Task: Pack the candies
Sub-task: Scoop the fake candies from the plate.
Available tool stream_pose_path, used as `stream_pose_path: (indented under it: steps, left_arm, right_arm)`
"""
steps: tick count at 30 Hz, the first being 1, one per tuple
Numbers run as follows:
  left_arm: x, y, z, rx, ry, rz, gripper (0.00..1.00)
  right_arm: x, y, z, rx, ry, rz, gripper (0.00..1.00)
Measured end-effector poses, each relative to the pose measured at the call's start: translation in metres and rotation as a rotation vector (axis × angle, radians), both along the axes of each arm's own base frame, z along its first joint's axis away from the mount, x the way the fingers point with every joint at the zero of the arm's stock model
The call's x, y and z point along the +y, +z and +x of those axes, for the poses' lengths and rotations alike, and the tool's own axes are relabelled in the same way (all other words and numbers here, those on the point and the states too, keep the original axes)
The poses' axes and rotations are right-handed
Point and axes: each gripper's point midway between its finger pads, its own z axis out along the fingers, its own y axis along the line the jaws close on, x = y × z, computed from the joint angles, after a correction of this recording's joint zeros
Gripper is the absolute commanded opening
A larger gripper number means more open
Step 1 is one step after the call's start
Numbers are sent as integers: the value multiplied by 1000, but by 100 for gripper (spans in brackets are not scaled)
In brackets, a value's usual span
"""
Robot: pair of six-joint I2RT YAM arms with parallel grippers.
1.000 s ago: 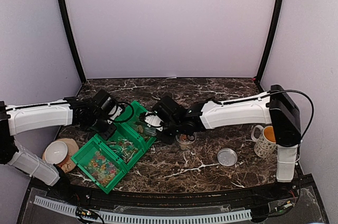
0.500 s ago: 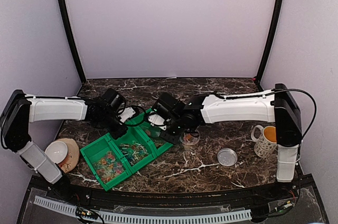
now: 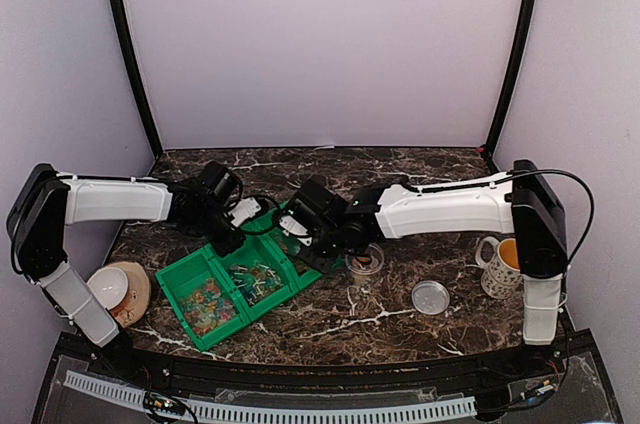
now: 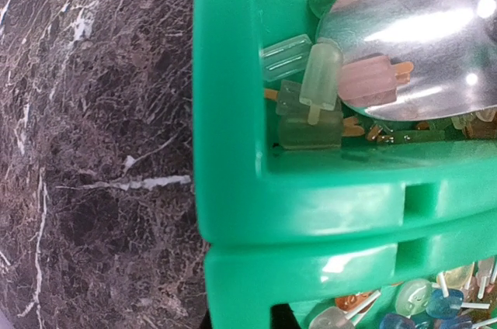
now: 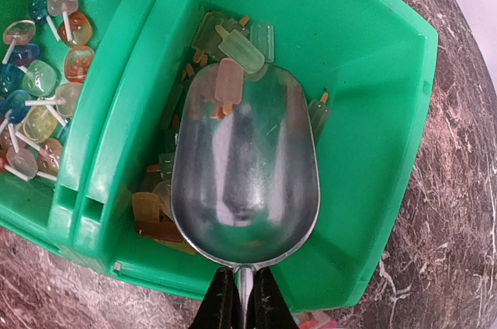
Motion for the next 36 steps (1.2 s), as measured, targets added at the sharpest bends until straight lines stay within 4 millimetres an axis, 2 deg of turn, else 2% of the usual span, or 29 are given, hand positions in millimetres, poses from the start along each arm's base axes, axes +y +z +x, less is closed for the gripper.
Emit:
stream_pose_path:
  steps: [11,20,22,26,36]
  left_arm:
    - [19,15,24,-83,11,44,0]
    - [21,20,26,-101,17,50,0]
    - [15,21,22,-100,-21,44,0]
    - [15,21,22,-101,-20,47,0]
    - [18,24,22,-98,16,58,0]
  right_arm:
    - [34,0,21,-72,-85,89,0]
    - [38,-12,24,-72,-211,277,0]
    - [44,-9,30,-86,-235,342,0]
    - [44,-16,31,-78,-262,436,0]
    - [43,-16,35,-74,-246,492,0]
